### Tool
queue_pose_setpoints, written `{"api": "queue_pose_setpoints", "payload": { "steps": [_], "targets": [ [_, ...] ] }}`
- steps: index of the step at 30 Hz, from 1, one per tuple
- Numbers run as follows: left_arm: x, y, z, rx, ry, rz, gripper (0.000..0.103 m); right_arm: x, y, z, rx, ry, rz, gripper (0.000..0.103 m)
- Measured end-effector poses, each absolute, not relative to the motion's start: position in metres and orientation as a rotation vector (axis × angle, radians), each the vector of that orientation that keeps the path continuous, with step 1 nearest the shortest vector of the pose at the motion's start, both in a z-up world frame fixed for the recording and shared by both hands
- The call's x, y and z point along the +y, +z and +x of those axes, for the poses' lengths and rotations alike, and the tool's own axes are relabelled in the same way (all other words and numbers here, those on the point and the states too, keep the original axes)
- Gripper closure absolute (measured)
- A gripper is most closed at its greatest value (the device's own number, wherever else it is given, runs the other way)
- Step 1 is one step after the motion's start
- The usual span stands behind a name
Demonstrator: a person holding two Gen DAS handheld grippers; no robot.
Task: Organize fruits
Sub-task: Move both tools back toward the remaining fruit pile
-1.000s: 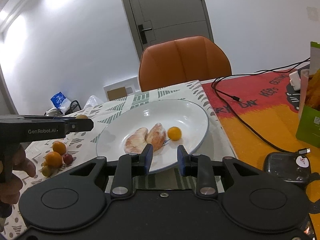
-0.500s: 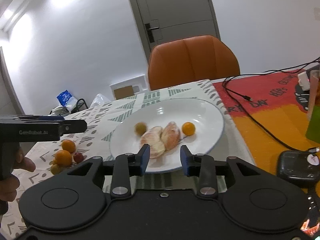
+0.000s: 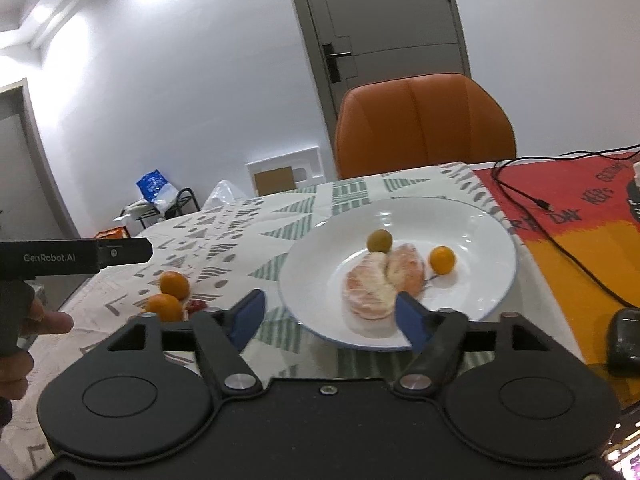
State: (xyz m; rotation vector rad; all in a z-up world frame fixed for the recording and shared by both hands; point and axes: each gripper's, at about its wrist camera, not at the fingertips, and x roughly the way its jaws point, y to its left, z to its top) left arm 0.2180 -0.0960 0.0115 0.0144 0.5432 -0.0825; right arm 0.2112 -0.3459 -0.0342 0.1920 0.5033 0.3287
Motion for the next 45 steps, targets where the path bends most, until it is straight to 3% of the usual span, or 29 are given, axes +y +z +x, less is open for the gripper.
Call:
{"api": "queue_pose_setpoints", "payload": {
  "steps": [8, 17, 37, 45],
  "targets": [
    [-0.062, 0.013, 0.207, 0.535, -0.019, -0.029, 0.006, -0.324, -0.03, 0.21, 0.496, 0.4, 0.207, 0.009],
    [-0.027, 0.015, 0.194, 0.532, 0.02, -0.089, 0.002, -0.295, -0.029, 0.208, 0.501, 0.469, 0.182, 0.0],
    [0.027, -0.007, 0.167, 0.551, 0.067, -0.135, 0.002, -0.229, -0.029, 0.201, 0.546, 0.568, 0.087, 0.002],
    [0.036, -0.015, 0.164, 0.548, 0.065, -0.118, 0.002, -0.21, -0.034, 0.205, 0.583, 0.593, 0.062, 0.012]
  ]
}}
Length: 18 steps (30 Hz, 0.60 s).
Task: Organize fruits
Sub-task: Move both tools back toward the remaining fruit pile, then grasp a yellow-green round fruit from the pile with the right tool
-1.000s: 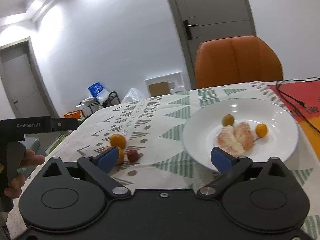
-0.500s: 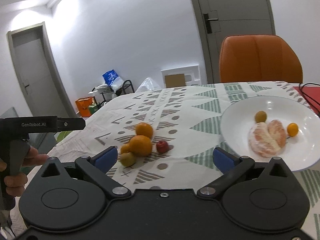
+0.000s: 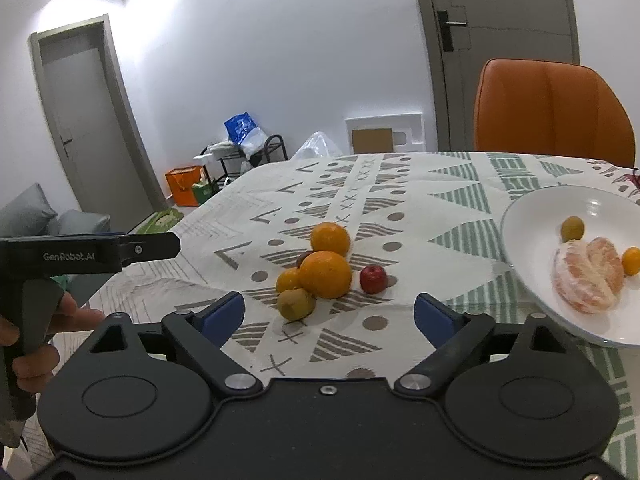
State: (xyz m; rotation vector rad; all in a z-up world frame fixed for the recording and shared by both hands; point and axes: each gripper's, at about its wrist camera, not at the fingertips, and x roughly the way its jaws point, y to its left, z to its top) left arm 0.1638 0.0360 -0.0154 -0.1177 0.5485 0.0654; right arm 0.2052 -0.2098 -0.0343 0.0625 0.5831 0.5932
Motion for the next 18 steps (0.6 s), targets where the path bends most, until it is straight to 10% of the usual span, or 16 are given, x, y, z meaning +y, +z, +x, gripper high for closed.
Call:
{"api": "queue_pose_setpoints", "payload": {
  "steps": [18],
  "targets": [
    [0.057, -0.041, 0.173, 0.595, 0.059, -0.159, 0.004, -0.169, -0.051, 0.228, 0.67, 0.66, 0.004, 0.044]
  ]
}}
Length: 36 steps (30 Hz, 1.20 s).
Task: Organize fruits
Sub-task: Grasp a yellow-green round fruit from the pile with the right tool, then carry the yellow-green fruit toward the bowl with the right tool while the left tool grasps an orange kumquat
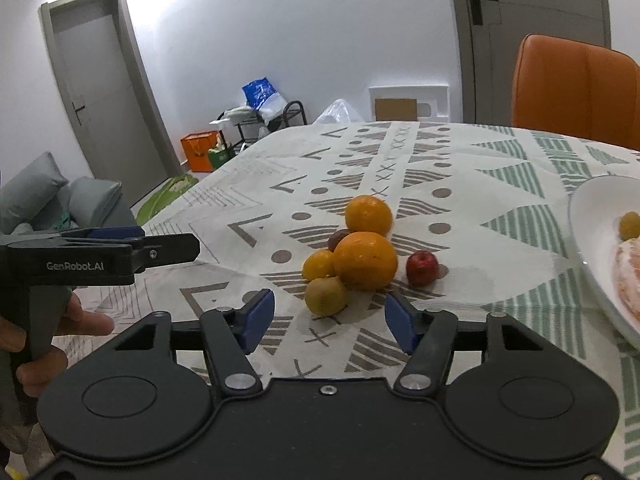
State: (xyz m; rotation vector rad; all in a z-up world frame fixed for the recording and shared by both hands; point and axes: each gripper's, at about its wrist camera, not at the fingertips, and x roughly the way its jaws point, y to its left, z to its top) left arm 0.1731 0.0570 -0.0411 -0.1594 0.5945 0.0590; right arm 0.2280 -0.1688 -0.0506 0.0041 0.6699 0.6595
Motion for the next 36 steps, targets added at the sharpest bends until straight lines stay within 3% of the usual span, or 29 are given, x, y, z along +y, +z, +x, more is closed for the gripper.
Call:
{"api": "queue_pose_setpoints", "payload": {
  "steps": [7, 9, 11, 23, 33, 36],
  "targets": [
    [0.058, -0.044, 0.18, 0.604, 0.055, -0.165, 0.004, -0.156, -0.059, 0.239, 0.702, 0.677, -0.021, 0.058],
    [0.056, -0.044, 0.181, 0.604, 0.05, -0.163, 0.004, -0.155, -0.062, 0.243, 0.714, 0.679, -0.019, 0.072],
    [0.055, -0.044, 0.183, 0.606, 0.042, -0.162, 0.004, -0.156, -0.063, 0.245, 0.709, 0.677, -0.017, 0.077],
    [0.028, -0.044, 0.194, 0.61, -0.02, -0.123, 0.011, -0.186, -0.058, 0.241, 0.694, 0.646, 0.019, 0.078],
    [0.007, -0.048, 0.205, 0.63, -0.075, -0.104, 0.039, -0.211, -0.056, 0.242, 0.682, 0.601, 0.045, 0.078],
    [0.001, -0.05, 0.209, 0.635, -0.096, -0.104, 0.043, -0.219, -0.057, 0.242, 0.68, 0.585, 0.055, 0.078]
  ]
}}
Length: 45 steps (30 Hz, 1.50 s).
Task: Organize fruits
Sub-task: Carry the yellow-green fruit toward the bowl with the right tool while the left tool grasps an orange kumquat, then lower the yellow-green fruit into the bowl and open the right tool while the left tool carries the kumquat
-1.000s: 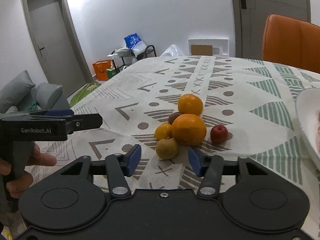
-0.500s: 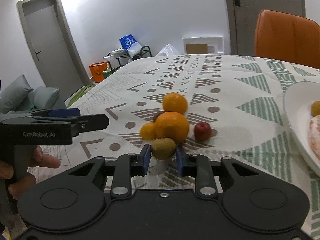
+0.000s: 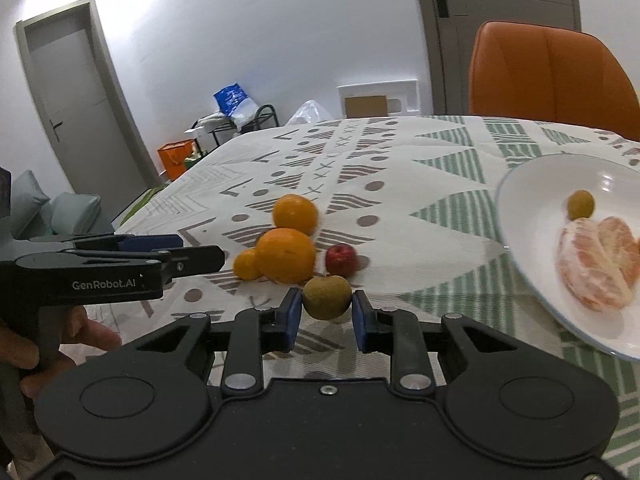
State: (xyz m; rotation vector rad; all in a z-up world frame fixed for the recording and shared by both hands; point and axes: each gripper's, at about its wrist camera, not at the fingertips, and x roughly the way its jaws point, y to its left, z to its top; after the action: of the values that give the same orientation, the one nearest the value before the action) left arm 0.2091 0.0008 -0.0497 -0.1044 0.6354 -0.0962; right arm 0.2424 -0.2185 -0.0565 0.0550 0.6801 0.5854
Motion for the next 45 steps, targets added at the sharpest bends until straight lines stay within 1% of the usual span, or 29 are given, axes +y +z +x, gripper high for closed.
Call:
{"api": "queue_pose_setpoints", "payload": {
  "steps": [6, 8, 9, 14, 17, 18, 19, 31, 45],
  "targets": [
    [-0.013, -0.053, 0.214, 0.648, -0.13, -0.083, 0.048, -0.233, -0.057, 0.242, 0.676, 0.559, 0.07, 0.078],
    [-0.018, -0.055, 0.217, 0.662, -0.13, -0.074, 0.052, -0.237, -0.056, 0.241, 0.67, 0.55, 0.076, 0.078],
    [-0.019, -0.056, 0.218, 0.669, -0.134, -0.071, 0.055, -0.24, -0.056, 0.24, 0.668, 0.544, 0.081, 0.078],
    [-0.026, -0.061, 0.226, 0.701, -0.124, -0.046, 0.061, -0.256, -0.056, 0.237, 0.657, 0.511, 0.108, 0.078],
    [-0.03, -0.062, 0.229, 0.705, -0.134, -0.044, 0.068, -0.265, -0.055, 0.233, 0.649, 0.494, 0.121, 0.078],
    [-0.031, -0.062, 0.23, 0.705, -0.134, -0.034, 0.073, -0.268, -0.055, 0.232, 0.646, 0.49, 0.126, 0.078],
    [-0.034, -0.061, 0.231, 0.707, -0.135, -0.025, 0.08, -0.272, -0.054, 0.231, 0.642, 0.485, 0.131, 0.078],
    [-0.048, -0.041, 0.223, 0.661, -0.13, 0.006, 0.08, -0.303, -0.042, 0.22, 0.574, 0.453, 0.171, 0.078],
    [-0.09, -0.018, 0.227, 0.608, -0.209, 0.054, 0.08, -0.344, -0.038, 0.213, 0.53, 0.37, 0.211, 0.078]
  ]
}}
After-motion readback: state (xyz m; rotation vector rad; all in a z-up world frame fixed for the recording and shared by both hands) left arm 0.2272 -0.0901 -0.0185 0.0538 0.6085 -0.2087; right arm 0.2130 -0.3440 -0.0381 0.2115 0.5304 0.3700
